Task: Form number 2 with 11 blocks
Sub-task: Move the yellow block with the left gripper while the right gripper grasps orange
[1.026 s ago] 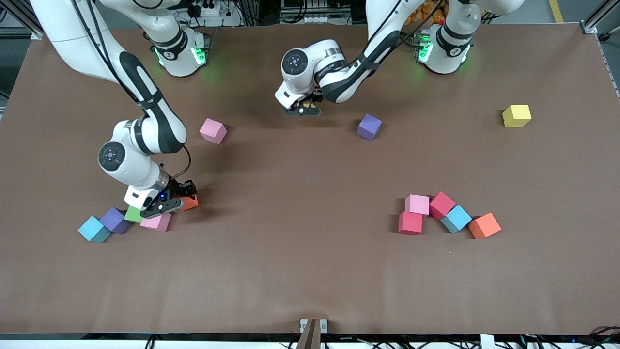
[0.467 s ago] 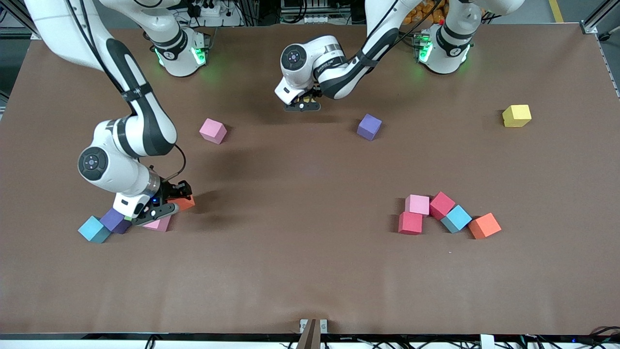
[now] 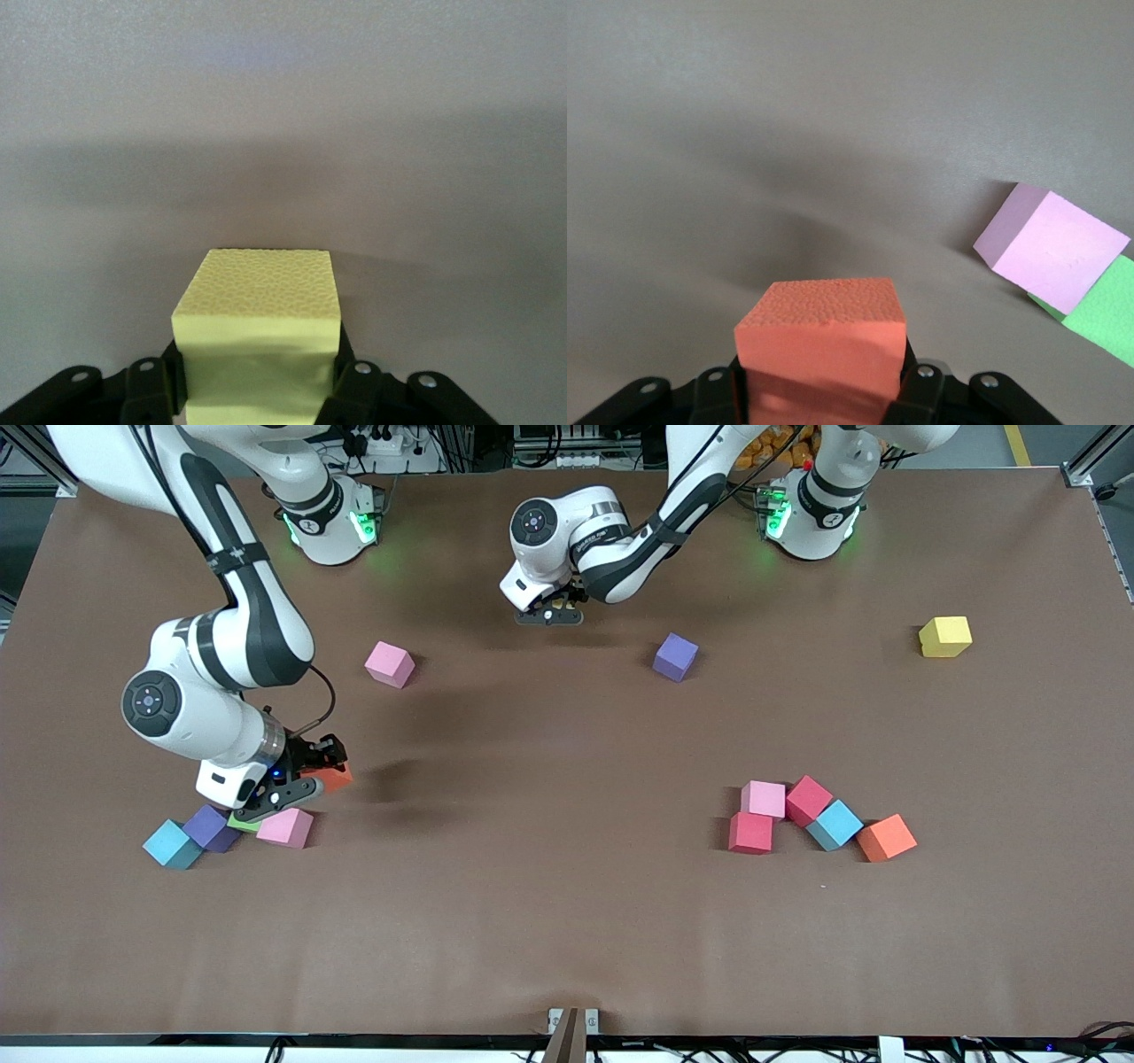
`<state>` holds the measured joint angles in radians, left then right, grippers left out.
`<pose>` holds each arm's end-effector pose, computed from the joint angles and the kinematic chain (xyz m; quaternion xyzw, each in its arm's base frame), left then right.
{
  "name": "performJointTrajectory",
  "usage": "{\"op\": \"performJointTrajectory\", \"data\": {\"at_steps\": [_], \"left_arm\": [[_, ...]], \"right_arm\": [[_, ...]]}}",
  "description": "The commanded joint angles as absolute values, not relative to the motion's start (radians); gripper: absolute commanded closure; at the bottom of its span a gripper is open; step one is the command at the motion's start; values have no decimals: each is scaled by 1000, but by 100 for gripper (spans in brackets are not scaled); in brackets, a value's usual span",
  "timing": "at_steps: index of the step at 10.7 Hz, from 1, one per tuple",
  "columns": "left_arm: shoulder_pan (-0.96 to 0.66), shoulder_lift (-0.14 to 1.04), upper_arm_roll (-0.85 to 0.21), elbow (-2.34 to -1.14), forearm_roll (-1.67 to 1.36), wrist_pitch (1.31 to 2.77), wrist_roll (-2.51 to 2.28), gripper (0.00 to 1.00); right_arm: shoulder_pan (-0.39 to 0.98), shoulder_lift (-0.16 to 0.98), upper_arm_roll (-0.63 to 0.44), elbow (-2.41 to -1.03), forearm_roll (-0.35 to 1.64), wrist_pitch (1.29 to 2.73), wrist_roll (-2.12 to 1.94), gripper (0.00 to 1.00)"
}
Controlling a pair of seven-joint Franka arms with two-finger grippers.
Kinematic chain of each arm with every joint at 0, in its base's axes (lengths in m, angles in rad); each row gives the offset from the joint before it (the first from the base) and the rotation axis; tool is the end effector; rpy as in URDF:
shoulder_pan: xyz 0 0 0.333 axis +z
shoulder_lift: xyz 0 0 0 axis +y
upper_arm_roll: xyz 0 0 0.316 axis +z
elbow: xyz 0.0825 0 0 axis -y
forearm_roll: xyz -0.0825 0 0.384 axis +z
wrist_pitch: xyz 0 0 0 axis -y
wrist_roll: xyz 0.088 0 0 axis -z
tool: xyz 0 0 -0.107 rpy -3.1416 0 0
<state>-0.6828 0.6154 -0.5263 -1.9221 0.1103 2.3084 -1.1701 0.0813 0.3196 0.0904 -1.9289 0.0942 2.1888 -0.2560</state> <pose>0.2264 -0.5658 0.1958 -0.9909 0.0297 0.1295 0.0231 0.6009 0.1052 0.3195 -0.9815 -0.1822 0.0273 0.0530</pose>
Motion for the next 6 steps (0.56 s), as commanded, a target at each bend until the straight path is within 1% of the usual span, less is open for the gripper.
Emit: {"op": "performJointTrajectory", "data": {"at_steps": [1,3,6], "left_arm": [[-681,597,-532,-1951,159,2321,-1206,0],[-675,575,-534,-1951,182,2321,-1232,0],[-646,476,-540,-1951,181,2310,-1275,0]], "right_arm": [[97,281,92,-1945,95,2169,-230,61],[97,272,92,-1945,95,2161,-229,61],[110,264,92,-1947,95,2154,-229,61]]}}
